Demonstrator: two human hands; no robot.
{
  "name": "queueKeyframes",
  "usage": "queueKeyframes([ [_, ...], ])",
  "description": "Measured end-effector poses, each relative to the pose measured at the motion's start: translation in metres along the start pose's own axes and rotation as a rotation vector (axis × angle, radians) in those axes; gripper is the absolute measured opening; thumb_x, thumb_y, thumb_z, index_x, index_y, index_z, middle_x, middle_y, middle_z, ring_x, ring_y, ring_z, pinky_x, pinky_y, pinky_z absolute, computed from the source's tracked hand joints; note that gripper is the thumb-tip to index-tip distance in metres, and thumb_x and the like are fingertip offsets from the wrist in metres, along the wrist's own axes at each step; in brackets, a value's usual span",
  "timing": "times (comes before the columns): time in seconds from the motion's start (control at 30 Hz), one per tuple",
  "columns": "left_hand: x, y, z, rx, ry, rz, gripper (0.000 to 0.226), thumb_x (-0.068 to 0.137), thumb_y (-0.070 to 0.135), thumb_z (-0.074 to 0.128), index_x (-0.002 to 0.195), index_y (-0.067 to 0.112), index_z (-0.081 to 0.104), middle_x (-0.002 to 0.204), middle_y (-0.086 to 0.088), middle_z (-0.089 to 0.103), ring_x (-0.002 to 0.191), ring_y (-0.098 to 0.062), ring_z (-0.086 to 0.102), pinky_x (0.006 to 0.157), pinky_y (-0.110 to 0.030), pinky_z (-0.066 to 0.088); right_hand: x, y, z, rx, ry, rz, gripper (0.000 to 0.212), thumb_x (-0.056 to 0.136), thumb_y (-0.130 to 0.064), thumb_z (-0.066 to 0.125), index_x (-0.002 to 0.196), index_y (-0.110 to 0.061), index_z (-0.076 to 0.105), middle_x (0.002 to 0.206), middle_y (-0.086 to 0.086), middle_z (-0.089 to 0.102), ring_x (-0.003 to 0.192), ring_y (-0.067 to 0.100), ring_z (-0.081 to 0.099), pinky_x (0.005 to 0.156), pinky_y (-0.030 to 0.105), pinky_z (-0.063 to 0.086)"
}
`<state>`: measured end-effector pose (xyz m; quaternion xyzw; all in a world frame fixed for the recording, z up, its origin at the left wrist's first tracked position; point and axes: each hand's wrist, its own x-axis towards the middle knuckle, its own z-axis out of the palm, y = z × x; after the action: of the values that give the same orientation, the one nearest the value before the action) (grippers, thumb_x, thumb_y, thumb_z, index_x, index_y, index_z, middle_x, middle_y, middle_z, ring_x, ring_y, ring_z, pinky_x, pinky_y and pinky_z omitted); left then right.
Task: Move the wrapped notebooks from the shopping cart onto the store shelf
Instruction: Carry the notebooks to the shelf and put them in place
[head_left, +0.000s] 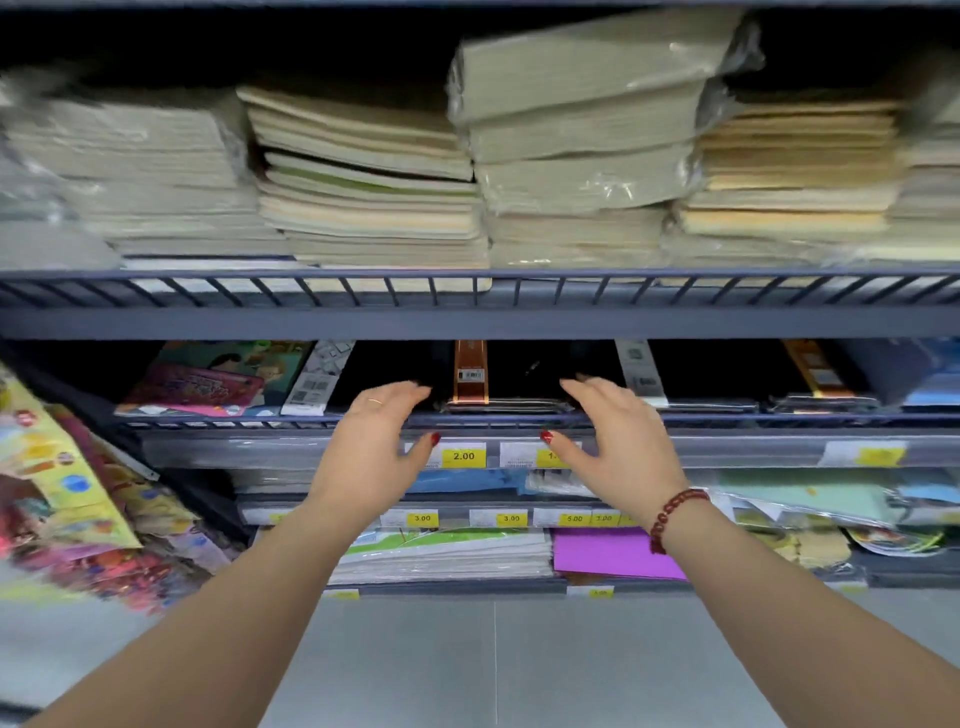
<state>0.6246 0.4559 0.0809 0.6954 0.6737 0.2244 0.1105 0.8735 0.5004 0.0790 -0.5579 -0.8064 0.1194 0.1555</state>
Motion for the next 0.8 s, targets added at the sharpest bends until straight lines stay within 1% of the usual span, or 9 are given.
queueKeyframes([
  [0.07,-0.019,-0.003,-0.018,0.202,-0.06,0.084,0.058,0.077,0.023,0.074,0.13,0.01,0.055,0.135,-0.012,0.055,0.126,-0.033,0.048,0.106,-0.043,0.038,-0.012,-0.011,-0.015,-0.089,-0.026,-0.026,0.063,0.089,-0.05,0.05,0.144,-0.023,0.033,0.15,0.001,0.035,0.137,0.021,0.03,0.113,0.034,0.019],
  [0.17,-0.059,-0.002,-0.055,0.341,-0.154,0.088,0.064,0.069,0.025,0.078,0.126,0.008,0.057,0.132,-0.017,0.056,0.119,-0.038,0.054,0.098,-0.05,0.045,-0.034,-0.038,-0.038,-0.168,-0.055,-0.093,0.065,0.086,-0.05,0.054,0.141,-0.02,0.039,0.146,0.006,0.041,0.132,0.027,0.037,0.111,0.039,0.025],
  [0.3,-0.112,0.0,-0.112,0.404,-0.102,-0.026,0.063,0.07,0.032,0.07,0.127,0.009,0.057,0.131,-0.016,0.057,0.117,-0.037,0.055,0.096,-0.051,0.046,-0.055,-0.09,-0.061,-0.179,-0.072,-0.234,0.065,0.081,-0.05,0.058,0.135,-0.015,0.047,0.138,0.009,0.05,0.123,0.031,0.047,0.106,0.042,0.035],
  [0.4,-0.152,-0.003,-0.155,0.392,-0.073,-0.159,0.064,0.072,0.037,0.057,0.131,0.013,0.053,0.135,-0.012,0.054,0.122,-0.036,0.051,0.1,-0.05,0.043,-0.064,-0.137,-0.073,-0.169,-0.104,-0.341,0.068,0.084,-0.05,0.057,0.141,-0.018,0.039,0.145,0.007,0.041,0.131,0.029,0.039,0.11,0.041,0.028],
  [0.5,-0.189,-0.013,-0.198,0.405,-0.029,-0.267,0.064,0.075,0.032,0.062,0.135,0.015,0.049,0.138,-0.011,0.049,0.126,-0.035,0.046,0.102,-0.05,0.039,-0.07,-0.191,-0.079,-0.113,-0.131,-0.451,0.069,0.087,-0.05,0.053,0.145,-0.019,0.031,0.151,0.006,0.032,0.137,0.028,0.03,0.113,0.039,0.02],
  [0.57,-0.213,-0.021,-0.227,0.423,0.037,-0.301,0.062,0.073,0.031,0.06,0.132,0.014,0.052,0.134,-0.012,0.053,0.123,-0.035,0.049,0.1,-0.05,0.039,-0.072,-0.229,-0.081,-0.116,-0.126,-0.536,0.07,0.088,-0.052,0.051,0.145,-0.02,0.029,0.151,0.005,0.031,0.137,0.027,0.029,0.113,0.038,0.018],
  [0.67,-0.254,-0.035,-0.267,0.474,0.1,-0.356,0.058,0.075,0.033,0.058,0.13,0.015,0.053,0.132,-0.011,0.055,0.122,-0.034,0.05,0.1,-0.047,0.039,-0.083,-0.286,-0.079,-0.125,-0.136,-0.627,0.068,0.085,-0.051,0.054,0.141,-0.017,0.037,0.145,0.008,0.04,0.131,0.03,0.037,0.11,0.04,0.025],
  [0.73,-0.285,-0.049,-0.291,0.501,0.125,-0.402,0.059,0.081,0.035,0.06,0.136,0.017,0.048,0.139,-0.01,0.049,0.129,-0.032,0.044,0.106,-0.047,0.032,-0.093,-0.326,-0.075,-0.117,-0.13,-0.697,0.065,0.081,-0.05,0.057,0.135,-0.016,0.045,0.137,0.009,0.049,0.123,0.031,0.047,0.104,0.042,0.034],
  [0.8,-0.322,-0.064,-0.314,0.499,0.143,-0.473,0.061,0.082,0.036,0.058,0.139,0.021,0.042,0.144,-0.008,0.044,0.134,-0.03,0.037,0.112,-0.047,0.027,-0.108,-0.368,-0.069,-0.107,-0.123,-0.774,0.062,0.08,-0.049,0.059,0.132,-0.016,0.048,0.134,0.009,0.051,0.12,0.032,0.049,0.101,0.042,0.037],
])
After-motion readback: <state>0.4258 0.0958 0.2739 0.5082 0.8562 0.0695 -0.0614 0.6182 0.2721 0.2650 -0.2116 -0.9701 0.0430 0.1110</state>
